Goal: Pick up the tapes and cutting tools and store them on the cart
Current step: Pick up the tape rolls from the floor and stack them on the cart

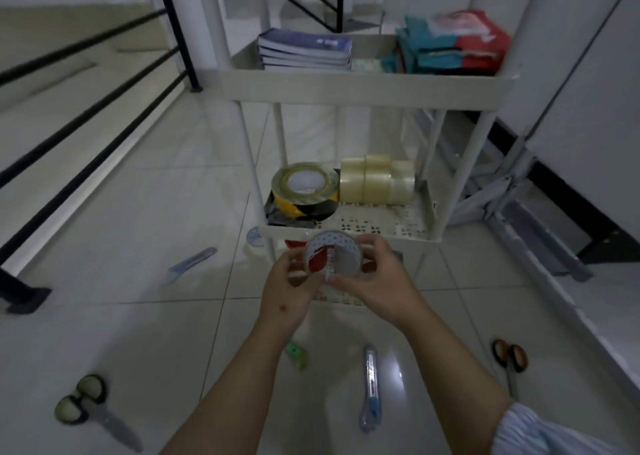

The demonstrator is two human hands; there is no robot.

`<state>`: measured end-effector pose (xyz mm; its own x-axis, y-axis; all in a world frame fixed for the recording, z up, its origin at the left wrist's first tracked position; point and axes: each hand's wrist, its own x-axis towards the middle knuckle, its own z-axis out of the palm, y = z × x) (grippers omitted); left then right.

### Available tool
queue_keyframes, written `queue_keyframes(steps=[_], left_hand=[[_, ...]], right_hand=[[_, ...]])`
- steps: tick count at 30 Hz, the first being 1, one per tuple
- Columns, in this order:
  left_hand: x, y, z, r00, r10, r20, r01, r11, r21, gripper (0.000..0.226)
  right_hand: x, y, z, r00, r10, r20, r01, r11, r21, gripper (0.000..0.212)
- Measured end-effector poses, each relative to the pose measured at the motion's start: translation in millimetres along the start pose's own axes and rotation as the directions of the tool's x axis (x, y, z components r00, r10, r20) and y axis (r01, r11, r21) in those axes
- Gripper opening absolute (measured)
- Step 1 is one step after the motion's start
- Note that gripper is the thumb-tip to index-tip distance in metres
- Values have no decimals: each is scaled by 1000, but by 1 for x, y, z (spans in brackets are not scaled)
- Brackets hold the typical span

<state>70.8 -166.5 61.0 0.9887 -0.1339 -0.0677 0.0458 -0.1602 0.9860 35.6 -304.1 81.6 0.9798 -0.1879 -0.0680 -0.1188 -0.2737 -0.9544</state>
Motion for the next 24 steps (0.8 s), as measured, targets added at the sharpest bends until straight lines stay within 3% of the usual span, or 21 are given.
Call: queue_keyframes(steps=[3,7,12,16,21,24], left_hand=[[24,23,9,991,121,60,-124,991,47,26],[59,40,17,959,251,135,-264,960,94,20],[94,37,27,912,340,229,-396,875,279,36],[113,28,31,898,342,277,-429,823,373,36],[123,22,35,912,342,225,-408,813,417,28],[131,14,34,895,352,274,-443,770,459,29]], right_hand=[[13,-12,-11,999,-26,-39,26,1000,6,66],[43,-18,-21,983,-78,-166,64,994,-85,59],[77,-3,-23,963,-118,-241,69,977,-203,61],[90,13,-23,961,-80,-266,24,979,-205,59],[104,22,-20,955,-86,-284,13,968,-251,55],[108,28,-18,972,-51,-228,-16,959,-283,58]])
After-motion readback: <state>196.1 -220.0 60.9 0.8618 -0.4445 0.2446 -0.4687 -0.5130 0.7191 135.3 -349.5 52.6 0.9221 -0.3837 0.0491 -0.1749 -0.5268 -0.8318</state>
